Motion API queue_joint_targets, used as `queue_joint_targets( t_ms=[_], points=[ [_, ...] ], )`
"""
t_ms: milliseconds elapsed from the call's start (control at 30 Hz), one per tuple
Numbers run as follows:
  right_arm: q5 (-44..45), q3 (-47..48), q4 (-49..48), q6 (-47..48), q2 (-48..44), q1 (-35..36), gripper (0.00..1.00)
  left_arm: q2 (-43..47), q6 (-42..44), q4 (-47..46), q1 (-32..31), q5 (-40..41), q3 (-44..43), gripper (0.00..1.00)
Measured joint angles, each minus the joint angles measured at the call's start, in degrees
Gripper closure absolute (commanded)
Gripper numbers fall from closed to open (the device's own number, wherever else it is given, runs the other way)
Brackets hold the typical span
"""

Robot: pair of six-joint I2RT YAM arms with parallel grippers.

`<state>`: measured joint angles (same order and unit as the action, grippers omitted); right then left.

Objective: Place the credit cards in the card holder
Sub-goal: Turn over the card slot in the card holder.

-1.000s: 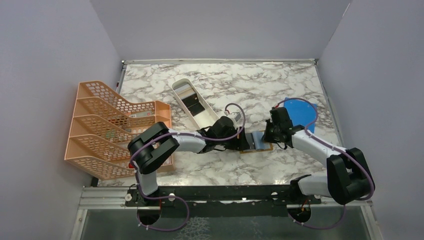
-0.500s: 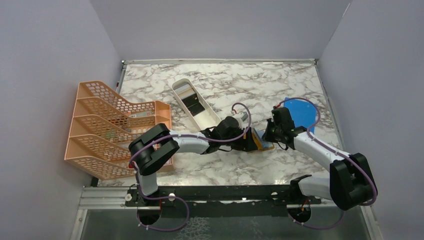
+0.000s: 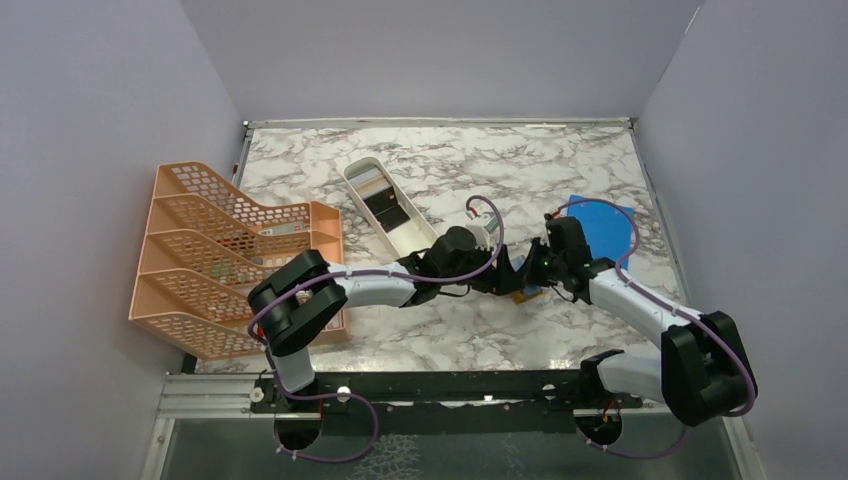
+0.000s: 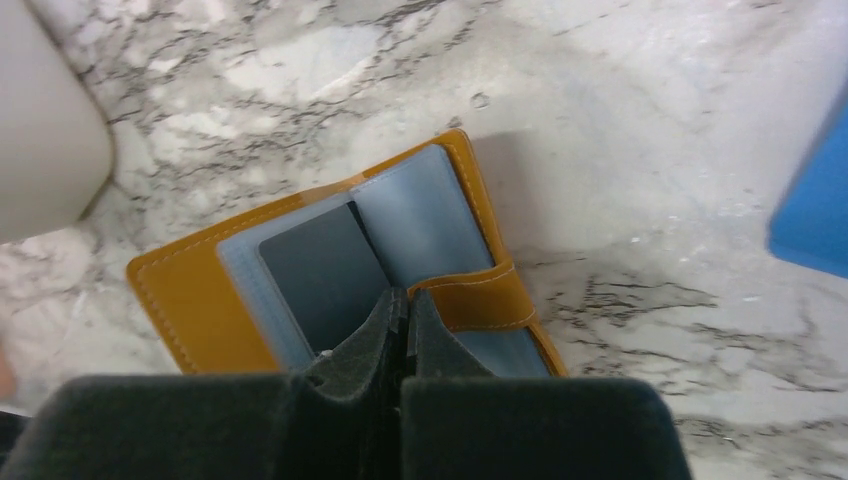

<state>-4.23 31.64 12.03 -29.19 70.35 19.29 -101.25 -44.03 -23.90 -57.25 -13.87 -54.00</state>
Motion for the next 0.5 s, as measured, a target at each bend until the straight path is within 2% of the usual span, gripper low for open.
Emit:
queue_joint_targets(
  t_ms=[233, 500],
  points=[
    [-9.4, -0.9, -0.8, -2.7, -2.4, 0.7, 0.99, 1.4, 1.4, -3.4, -0.3, 2.1, 0.3, 0.42],
    [-10.5, -1.0, -0.1, -3.3, -3.1, 0.6, 0.99, 2.3, 2.9, -4.5, -1.0, 3.6, 1.1, 0.47]
  ],
)
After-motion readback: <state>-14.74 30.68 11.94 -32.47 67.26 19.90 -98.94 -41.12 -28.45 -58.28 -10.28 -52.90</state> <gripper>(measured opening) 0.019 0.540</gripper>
